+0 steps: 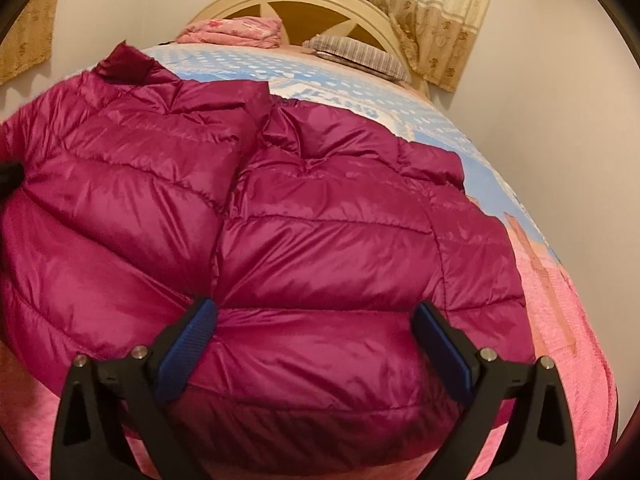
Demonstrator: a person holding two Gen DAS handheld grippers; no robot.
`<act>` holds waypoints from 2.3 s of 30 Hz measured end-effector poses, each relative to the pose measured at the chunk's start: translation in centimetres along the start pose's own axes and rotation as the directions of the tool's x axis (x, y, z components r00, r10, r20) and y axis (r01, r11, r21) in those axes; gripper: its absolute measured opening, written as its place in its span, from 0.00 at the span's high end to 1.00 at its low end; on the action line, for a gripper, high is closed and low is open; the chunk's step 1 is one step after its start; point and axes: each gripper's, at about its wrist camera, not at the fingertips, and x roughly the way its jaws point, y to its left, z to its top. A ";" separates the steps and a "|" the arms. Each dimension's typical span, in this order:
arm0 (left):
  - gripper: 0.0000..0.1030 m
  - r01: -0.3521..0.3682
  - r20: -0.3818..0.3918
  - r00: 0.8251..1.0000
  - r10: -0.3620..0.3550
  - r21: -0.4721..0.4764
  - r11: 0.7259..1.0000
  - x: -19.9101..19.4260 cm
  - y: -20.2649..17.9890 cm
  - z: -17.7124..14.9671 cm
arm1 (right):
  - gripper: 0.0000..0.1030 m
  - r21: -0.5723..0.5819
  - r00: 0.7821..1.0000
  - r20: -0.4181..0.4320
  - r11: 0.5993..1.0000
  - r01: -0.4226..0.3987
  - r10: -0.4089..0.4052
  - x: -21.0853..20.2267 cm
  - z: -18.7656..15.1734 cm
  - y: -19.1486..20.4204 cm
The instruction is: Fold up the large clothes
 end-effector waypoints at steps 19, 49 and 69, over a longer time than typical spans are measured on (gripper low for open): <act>0.92 -0.096 0.194 0.977 0.082 0.060 0.994 -8.8 2.0 4.4 | 0.01 -0.013 0.986 0.132 0.995 -0.098 0.099 -5.4 2.2 -3.0; 0.84 0.009 0.188 0.971 -0.147 0.583 0.812 -6.5 -26.4 -1.5 | 0.01 0.244 0.981 -0.109 0.952 0.184 -0.162 0.4 -4.8 -21.9; 0.02 -0.297 0.157 0.946 0.285 0.063 0.953 -0.7 -9.3 8.8 | 0.15 0.264 0.995 0.095 0.964 -0.037 0.012 -3.8 6.8 -16.0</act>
